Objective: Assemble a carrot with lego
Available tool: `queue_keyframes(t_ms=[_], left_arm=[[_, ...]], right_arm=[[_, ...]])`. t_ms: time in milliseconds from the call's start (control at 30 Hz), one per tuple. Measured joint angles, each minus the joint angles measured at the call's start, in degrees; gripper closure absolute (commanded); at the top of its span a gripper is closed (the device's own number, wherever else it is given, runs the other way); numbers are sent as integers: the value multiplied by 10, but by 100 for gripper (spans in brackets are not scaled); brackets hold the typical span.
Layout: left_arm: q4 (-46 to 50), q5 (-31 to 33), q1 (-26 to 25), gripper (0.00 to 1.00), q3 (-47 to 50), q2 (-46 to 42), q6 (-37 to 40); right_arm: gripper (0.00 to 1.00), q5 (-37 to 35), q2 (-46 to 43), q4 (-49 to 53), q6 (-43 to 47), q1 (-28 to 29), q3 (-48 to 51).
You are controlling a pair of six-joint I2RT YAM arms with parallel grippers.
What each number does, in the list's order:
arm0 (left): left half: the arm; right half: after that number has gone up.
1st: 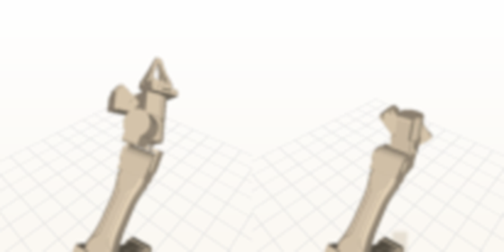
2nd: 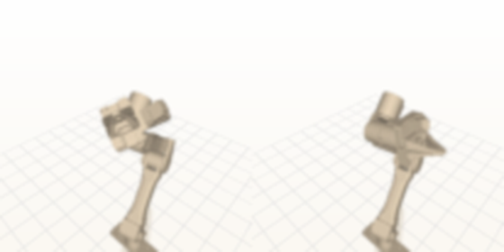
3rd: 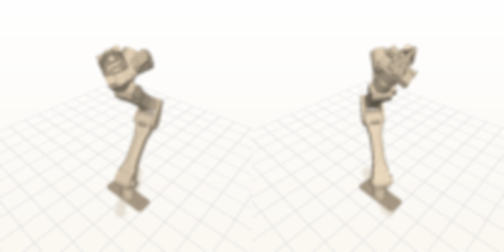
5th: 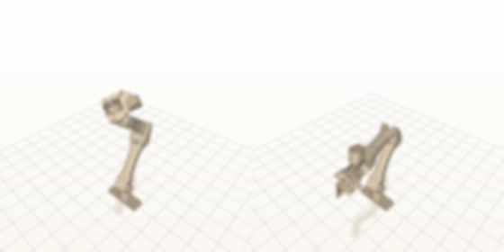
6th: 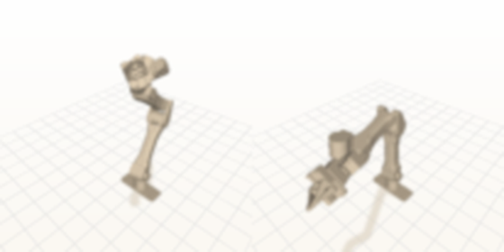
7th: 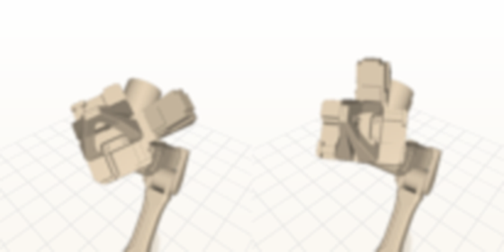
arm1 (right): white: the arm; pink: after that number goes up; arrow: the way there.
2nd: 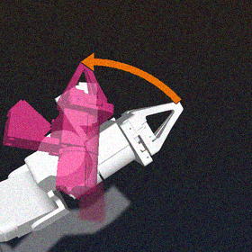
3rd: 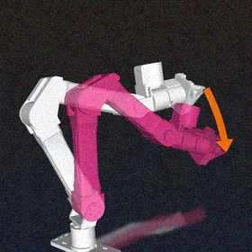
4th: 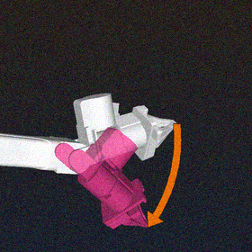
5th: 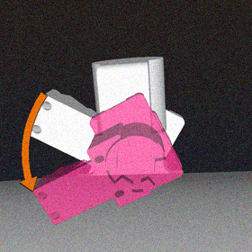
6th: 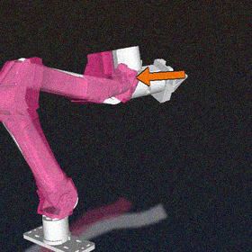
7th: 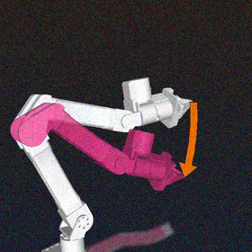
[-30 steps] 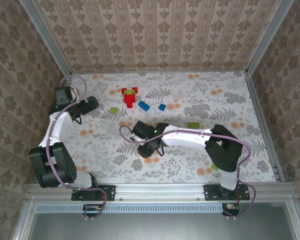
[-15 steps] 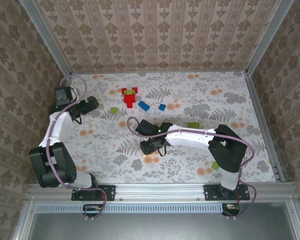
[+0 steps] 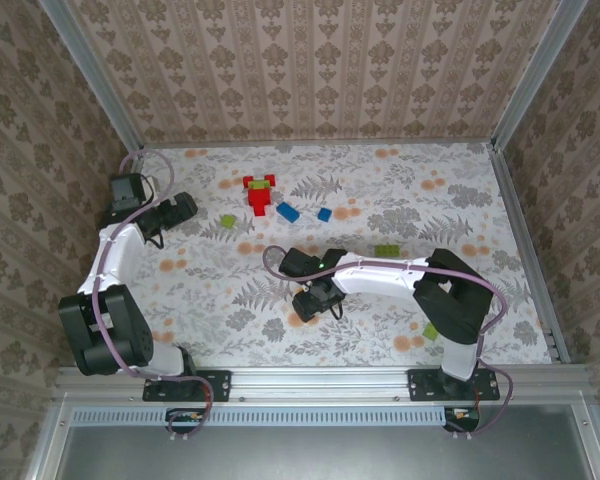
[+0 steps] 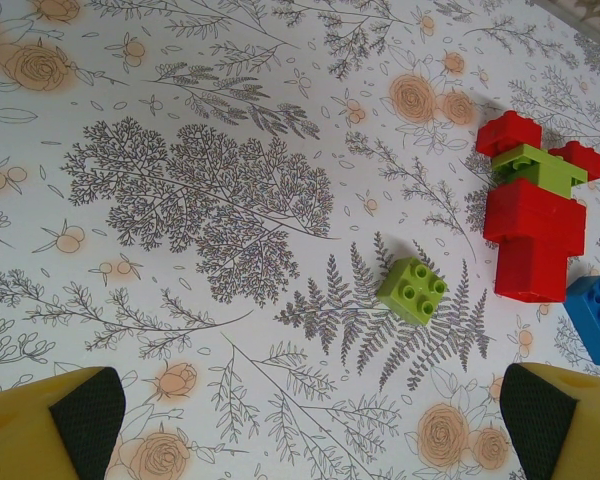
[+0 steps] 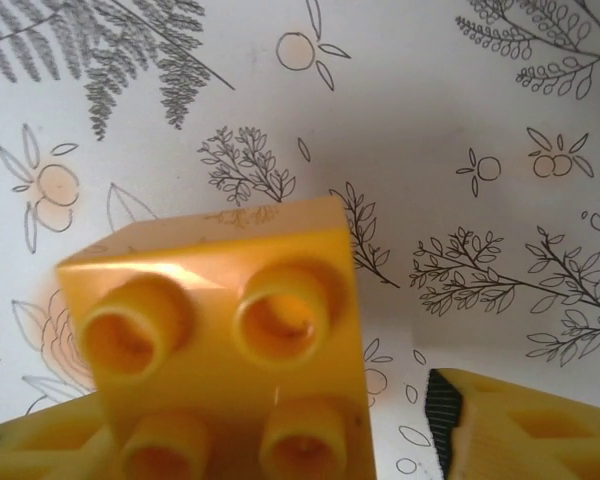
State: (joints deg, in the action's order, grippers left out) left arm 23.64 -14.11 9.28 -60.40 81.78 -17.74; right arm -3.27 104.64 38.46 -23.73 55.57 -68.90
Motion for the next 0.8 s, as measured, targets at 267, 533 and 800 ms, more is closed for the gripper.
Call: queue_keyframes(t_ms=[267, 533, 800], left_arm=[[0, 0, 0, 0, 0, 0, 0], [0, -4, 0, 0, 0, 0, 0], [0, -11, 0, 0, 0, 0, 0]], right_arm=[[22, -1, -59, 35, 19, -2, -42], [22, -11, -34, 92, 87, -54, -212], [22, 7, 241, 176, 209, -146, -615]])
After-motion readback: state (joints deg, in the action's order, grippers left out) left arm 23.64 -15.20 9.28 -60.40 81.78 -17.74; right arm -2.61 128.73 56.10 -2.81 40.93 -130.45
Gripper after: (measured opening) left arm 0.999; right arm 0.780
